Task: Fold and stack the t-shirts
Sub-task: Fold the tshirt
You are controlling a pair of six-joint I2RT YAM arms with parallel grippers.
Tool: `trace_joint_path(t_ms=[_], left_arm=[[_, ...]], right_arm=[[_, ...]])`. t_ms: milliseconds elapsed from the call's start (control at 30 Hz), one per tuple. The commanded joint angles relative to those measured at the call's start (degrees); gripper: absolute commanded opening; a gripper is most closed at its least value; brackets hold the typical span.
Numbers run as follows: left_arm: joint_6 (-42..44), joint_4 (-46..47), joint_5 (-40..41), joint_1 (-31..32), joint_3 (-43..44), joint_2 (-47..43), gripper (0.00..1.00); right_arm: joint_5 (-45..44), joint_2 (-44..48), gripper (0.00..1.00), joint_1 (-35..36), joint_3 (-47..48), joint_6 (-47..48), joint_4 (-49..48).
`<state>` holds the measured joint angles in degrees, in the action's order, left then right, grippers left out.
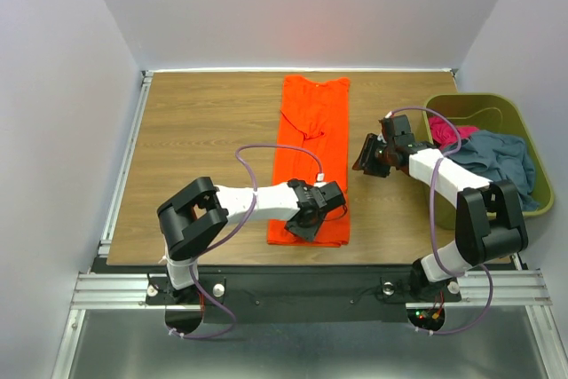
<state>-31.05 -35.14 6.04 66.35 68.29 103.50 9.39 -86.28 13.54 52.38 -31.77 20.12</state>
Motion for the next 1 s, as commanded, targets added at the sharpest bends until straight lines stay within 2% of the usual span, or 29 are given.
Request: trace_joint_path(t_ms=[0, 100, 200, 300, 600, 767, 900, 967], left_arm=[[0.3, -2.0, 0.4, 0.2, 2.0, 0.0, 0.42], [0.2, -2.1, 0.7, 0.4, 2.2, -0.2, 0.36], [0.4, -2.3, 1.0, 0.5, 2.5, -0.4, 0.2], [0.9, -2.7, 1.0, 1.1, 2.8, -0.6, 0.14], [2.2, -6.0, 1.5, 3.3, 3.8, -2.9, 0.14], [4.3, -4.5, -0.1, 4.4, 1.9, -2.5, 0.16], [5.6, -3.7, -1.2, 6.2, 2.2, -1.3, 0.22], [6.0, -3.8, -1.0, 6.8, 2.7, -1.1, 0.29]], right_arm=[[0.2, 1.6, 0.48, -0.2, -0.1, 0.4, -0.4], [0.4, 1.6, 0.48, -0.3, -0.1, 0.4, -0.4], [0.5, 1.5, 0.48, -0.2, -0.1, 0.3, -0.4], [0.7, 1.5, 0.48, -0.3, -0.1, 0.3, -0.4], [1.8, 1.3, 0.48, -0.2, 0.4, 0.9, -0.4], [3.6, 0.4, 0.48, -0.2, 0.6, 1.7, -0.5], [5.5, -0.5, 0.48, -0.2, 1.5, 2.9, -0.6], [7.0, -0.8, 0.48, -0.3, 2.2, 3.9, -0.6]])
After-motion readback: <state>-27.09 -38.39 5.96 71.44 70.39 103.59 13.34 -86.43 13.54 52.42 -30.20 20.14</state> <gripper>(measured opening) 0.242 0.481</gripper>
